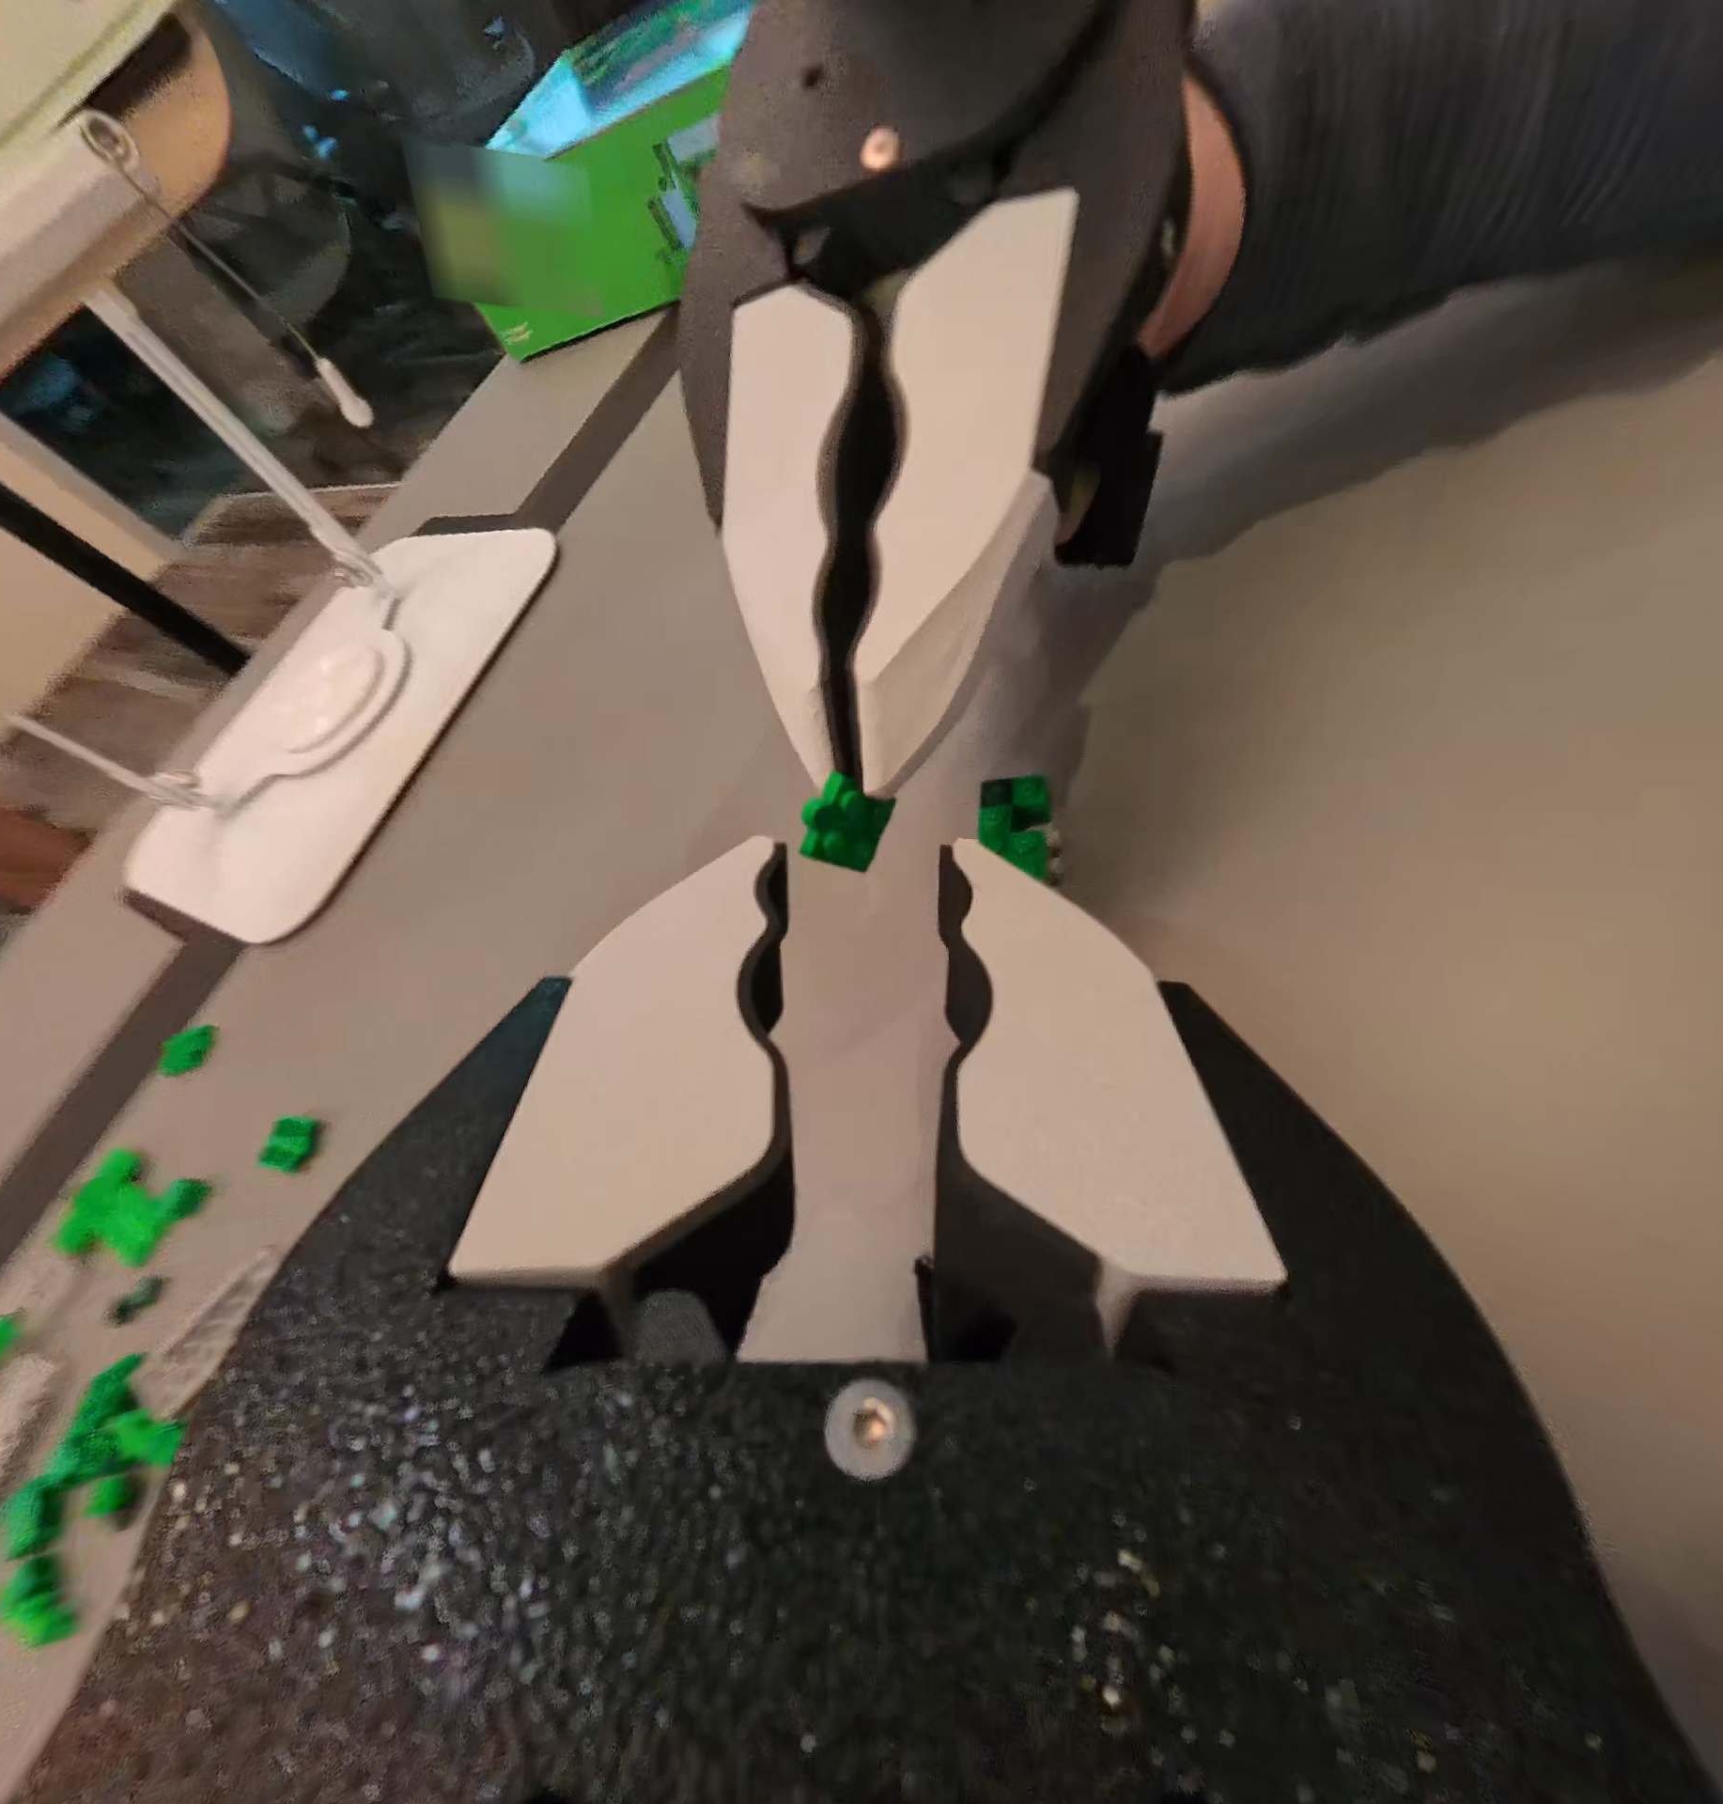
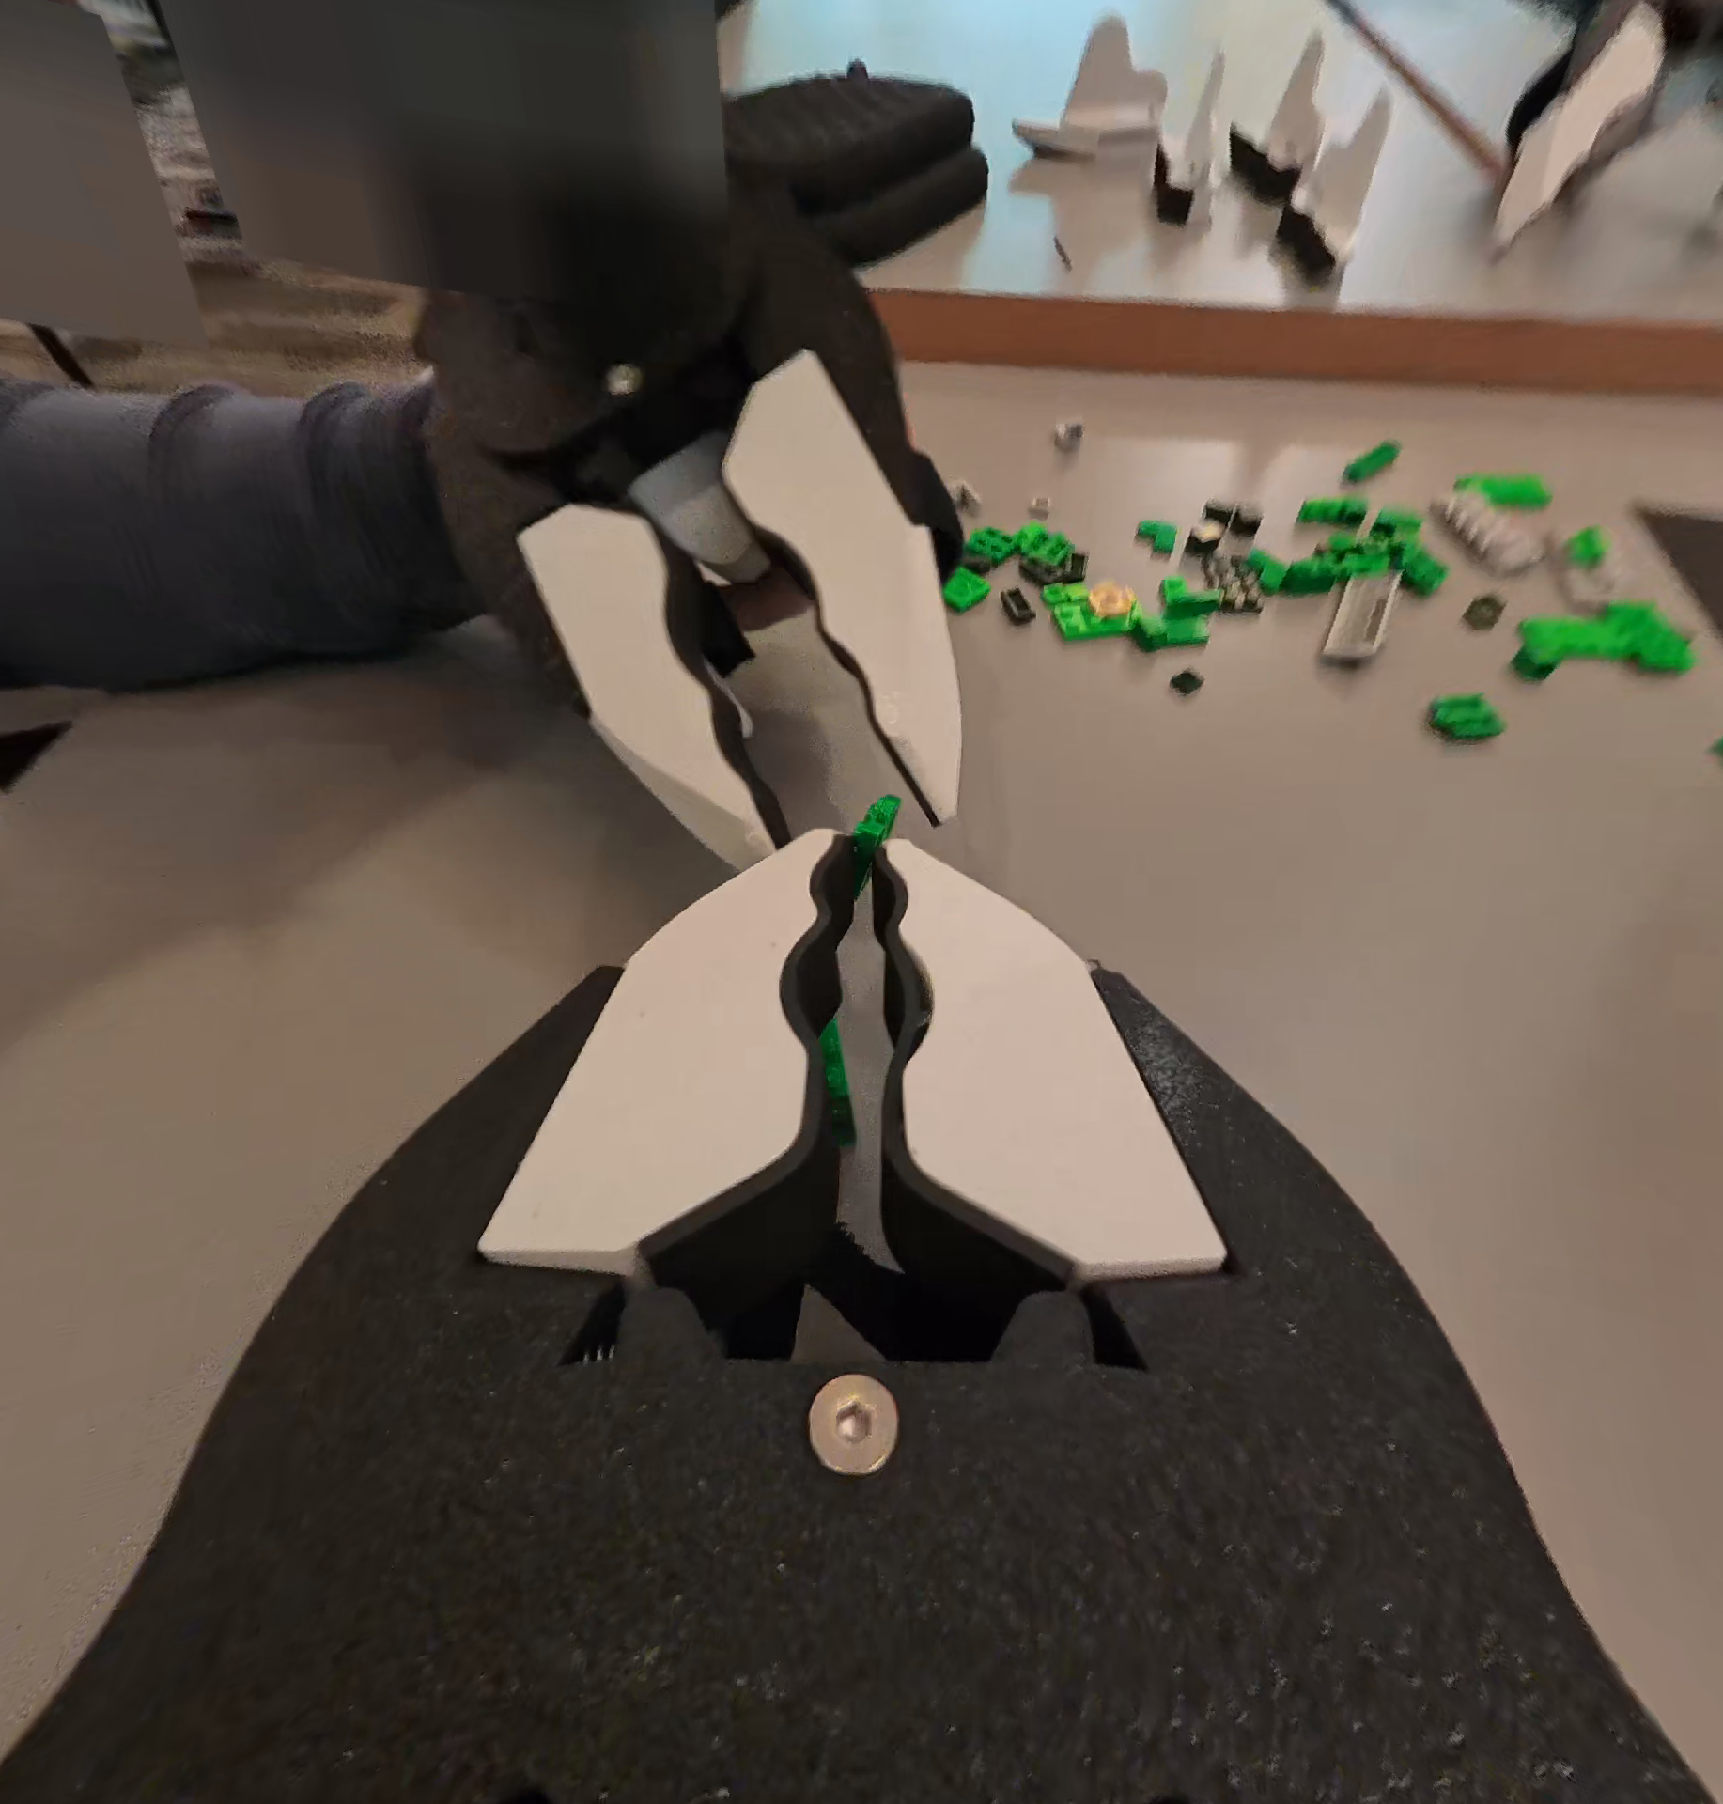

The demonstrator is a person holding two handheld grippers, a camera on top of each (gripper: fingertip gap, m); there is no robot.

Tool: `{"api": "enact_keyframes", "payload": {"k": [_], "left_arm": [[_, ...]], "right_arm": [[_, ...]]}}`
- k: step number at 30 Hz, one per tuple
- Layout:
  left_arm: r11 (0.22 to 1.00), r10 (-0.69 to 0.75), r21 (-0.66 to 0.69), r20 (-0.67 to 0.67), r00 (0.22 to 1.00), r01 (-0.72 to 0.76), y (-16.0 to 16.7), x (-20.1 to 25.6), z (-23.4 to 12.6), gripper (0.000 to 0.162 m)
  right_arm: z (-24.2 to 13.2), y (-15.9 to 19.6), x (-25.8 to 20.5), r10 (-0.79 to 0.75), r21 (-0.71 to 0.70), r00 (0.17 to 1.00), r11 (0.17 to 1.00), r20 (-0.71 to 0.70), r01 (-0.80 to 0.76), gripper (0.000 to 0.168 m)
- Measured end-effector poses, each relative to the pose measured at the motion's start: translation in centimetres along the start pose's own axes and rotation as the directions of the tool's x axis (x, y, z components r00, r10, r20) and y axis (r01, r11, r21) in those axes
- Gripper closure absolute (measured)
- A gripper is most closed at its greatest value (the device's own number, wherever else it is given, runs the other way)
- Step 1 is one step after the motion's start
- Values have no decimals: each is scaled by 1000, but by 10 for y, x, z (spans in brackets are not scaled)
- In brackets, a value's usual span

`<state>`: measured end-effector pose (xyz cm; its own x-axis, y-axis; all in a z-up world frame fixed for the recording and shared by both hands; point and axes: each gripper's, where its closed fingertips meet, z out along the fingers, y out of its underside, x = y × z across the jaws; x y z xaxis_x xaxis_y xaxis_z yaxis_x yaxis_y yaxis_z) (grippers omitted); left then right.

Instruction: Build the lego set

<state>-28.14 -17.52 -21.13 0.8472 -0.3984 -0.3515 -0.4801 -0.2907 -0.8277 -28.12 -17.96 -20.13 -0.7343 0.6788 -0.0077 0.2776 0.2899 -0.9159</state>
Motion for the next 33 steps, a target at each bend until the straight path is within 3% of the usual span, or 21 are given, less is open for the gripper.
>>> {"api": "enact_keyframes", "payload": {"k": [1, 5, 7, 13, 15, 17, 19, 25, 33], "left_arm": [[998, -48, 28, -31, 998, 48, -2, 1, -2, 134], [971, -167, 139, -175, 970, 192, -16, 9, -10, 139], [960, -181, 162, -253, 950, 227, -21, 16, -13, 151], [968, -158, 156, -240, 958, 198, -20, 16, -13, 157], [984, -122, 105, -198, 972, 145, -10, 13, -13, 158], [993, -96, 50, -187, 978, 107, -1, 13, -15, 158], [994, -100, 28, -211, 972, 108, 1, 16, -18, 158], [993, -114, -7, -218, 969, 115, 7, 16, -19, 158], [985, -171, -64, -276, 946, 159, 14, 24, -15, 158]], "right_arm": [[-2, -2, -2, -51, 18, 999, 999, 0, 51, 166], [-6, -8, -18, -207, 73, 978, 976, 33, 205, 166], [-7, -10, -22, -236, 94, 971, 969, 49, 230, 166], [-7, -9, -21, -225, 86, 974, 971, 35, 222, 165], [-7, -1, -13, -182, 25, 983, 983, 12, 181, 146], [-5, 20, -10, -124, -122, 991, 984, 42, 129, 128], [-2, 40, -12, -86, -252, 994, 962, 72, 102, 120], [0, 62, -14, -6, -362, 995, 931, 95, 40, 122], [-3, 73, -11, 12, -394, 996, 919, 89, 25, 150]]}}
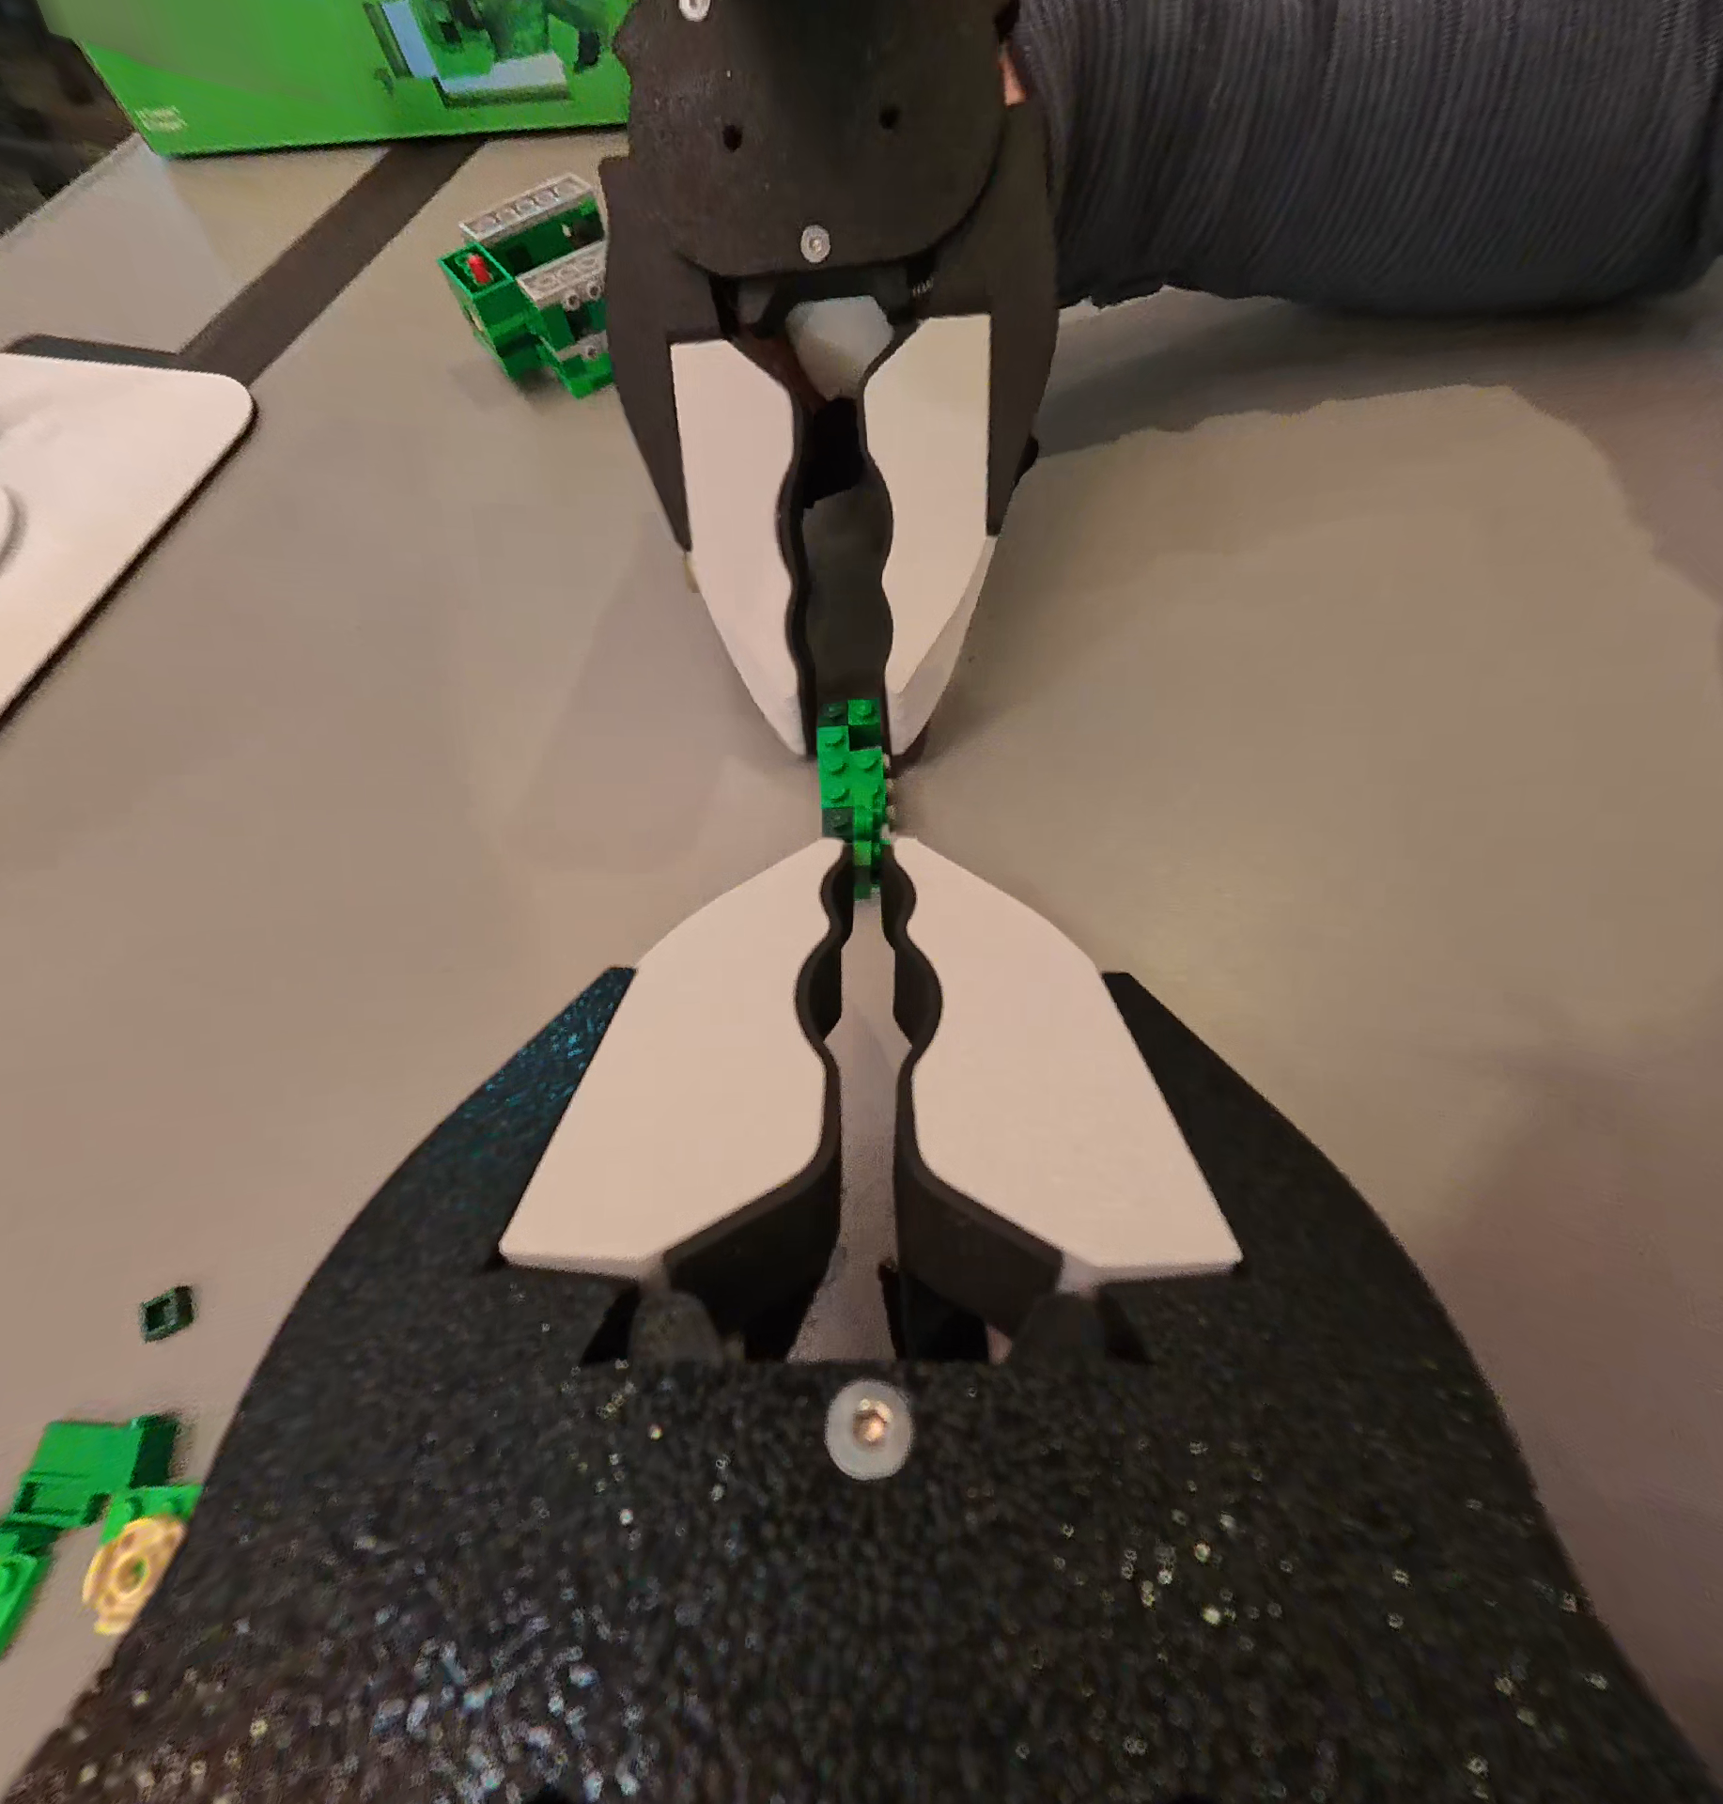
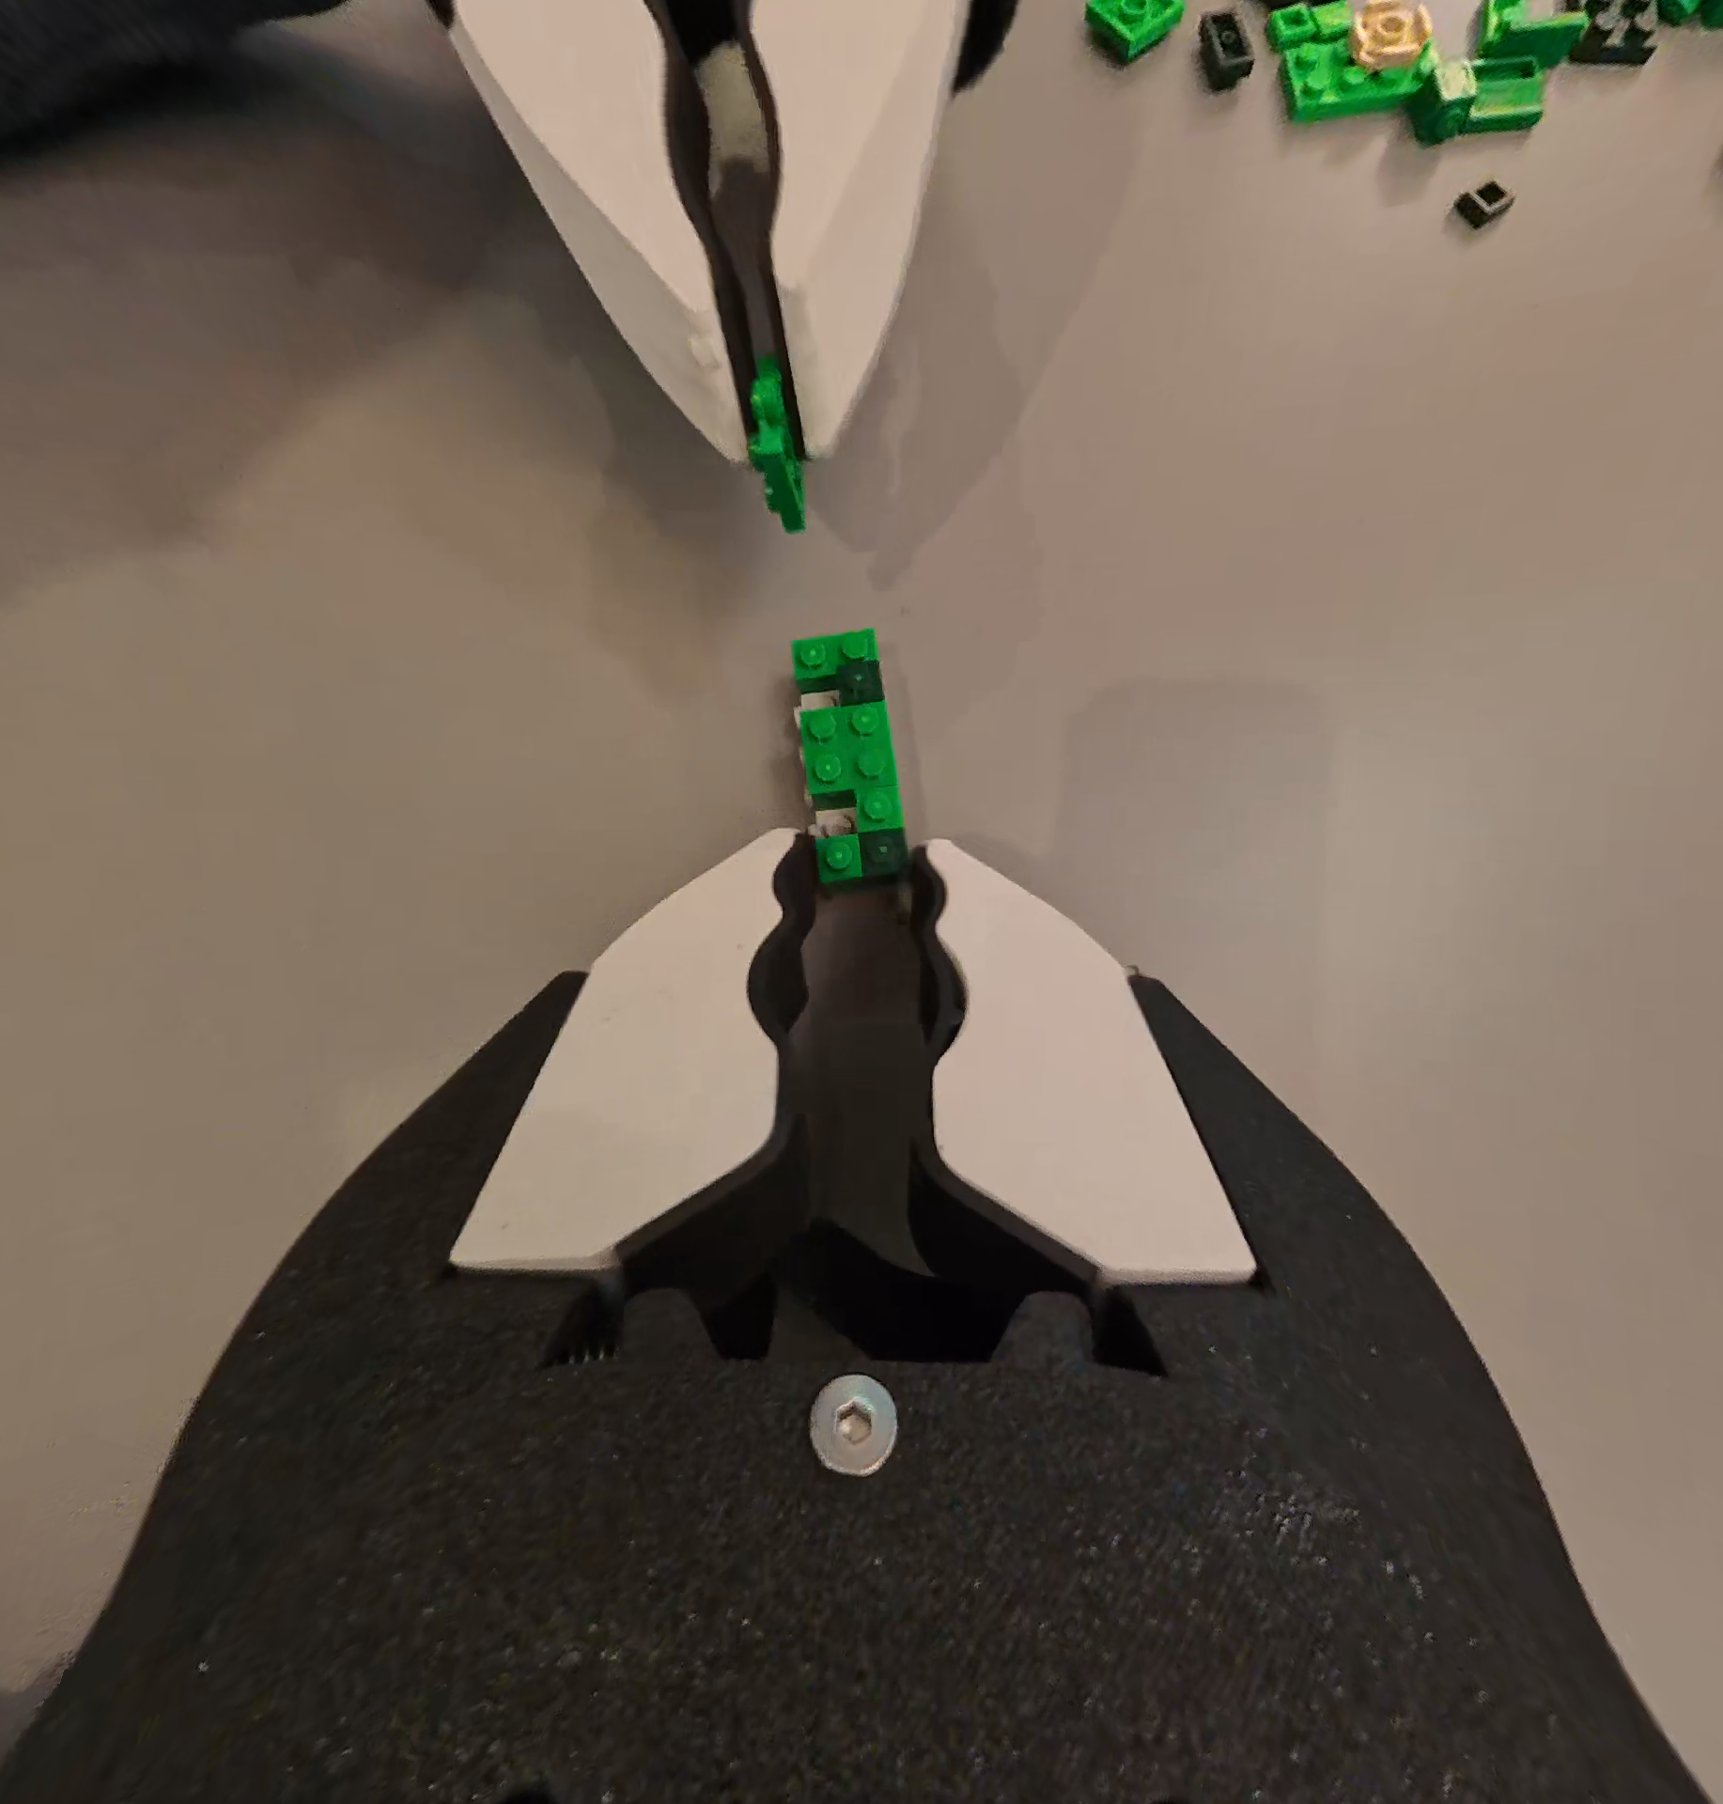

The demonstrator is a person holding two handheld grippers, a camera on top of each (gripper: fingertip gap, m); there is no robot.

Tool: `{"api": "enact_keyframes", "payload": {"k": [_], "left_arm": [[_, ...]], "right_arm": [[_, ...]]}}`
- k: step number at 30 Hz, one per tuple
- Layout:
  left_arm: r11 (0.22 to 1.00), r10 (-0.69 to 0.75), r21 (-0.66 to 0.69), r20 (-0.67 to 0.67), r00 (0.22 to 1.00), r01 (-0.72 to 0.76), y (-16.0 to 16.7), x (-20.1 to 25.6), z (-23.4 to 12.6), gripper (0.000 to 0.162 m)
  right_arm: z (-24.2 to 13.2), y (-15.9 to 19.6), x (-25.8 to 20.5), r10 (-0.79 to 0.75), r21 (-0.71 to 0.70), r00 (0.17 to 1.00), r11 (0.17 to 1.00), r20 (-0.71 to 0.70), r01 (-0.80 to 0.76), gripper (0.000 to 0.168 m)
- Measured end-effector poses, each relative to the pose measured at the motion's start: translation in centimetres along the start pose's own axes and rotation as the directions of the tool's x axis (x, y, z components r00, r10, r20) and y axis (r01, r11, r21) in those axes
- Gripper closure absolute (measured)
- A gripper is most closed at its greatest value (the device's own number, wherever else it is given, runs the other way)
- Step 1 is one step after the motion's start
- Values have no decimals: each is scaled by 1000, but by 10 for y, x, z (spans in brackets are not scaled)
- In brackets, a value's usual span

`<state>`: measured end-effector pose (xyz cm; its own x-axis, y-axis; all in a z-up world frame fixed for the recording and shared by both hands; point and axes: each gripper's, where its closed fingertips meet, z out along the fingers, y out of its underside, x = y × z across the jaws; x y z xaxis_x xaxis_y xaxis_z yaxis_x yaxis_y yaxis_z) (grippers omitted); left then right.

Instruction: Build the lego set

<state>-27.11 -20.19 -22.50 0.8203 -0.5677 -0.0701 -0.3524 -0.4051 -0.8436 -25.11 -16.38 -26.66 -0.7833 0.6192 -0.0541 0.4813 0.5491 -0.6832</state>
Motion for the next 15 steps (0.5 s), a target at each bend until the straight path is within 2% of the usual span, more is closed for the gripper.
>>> {"api": "enact_keyframes", "payload": {"k": [4, 6, 8, 10, 13, 15], "left_arm": [[1000, -15, -6, -7, 1000, 15, 3, 0, 0, 158], [1000, -21, 0, -8, 1000, 21, 2, -1, -2, 158], [1000, -27, 7, -11, 1000, 27, 2, -1, -3, 158], [1000, -29, 11, -17, 999, 29, 1, 0, -3, 158], [999, -31, 4, -30, 999, 32, 1, 2, -2, 158], [1000, -29, 0, -38, 999, 29, 1, 4, -1, 158]], "right_arm": [[-3, -4, 9, -142, -10, 982, 990, -128, 142, 152], [-10, -13, 17, -302, -22, 909, 951, -286, 308, 152], [-19, -23, 21, -503, -107, 731, 850, -461, 517, 152], [-22, -26, 19, -654, -256, 537, 730, -533, 634, 152], [-16, -17, 12, -819, -465, 310, 540, -483, 702, 152], [-14, -14, 11, -868, -545, 218, 456, -445, 704, 152]]}}
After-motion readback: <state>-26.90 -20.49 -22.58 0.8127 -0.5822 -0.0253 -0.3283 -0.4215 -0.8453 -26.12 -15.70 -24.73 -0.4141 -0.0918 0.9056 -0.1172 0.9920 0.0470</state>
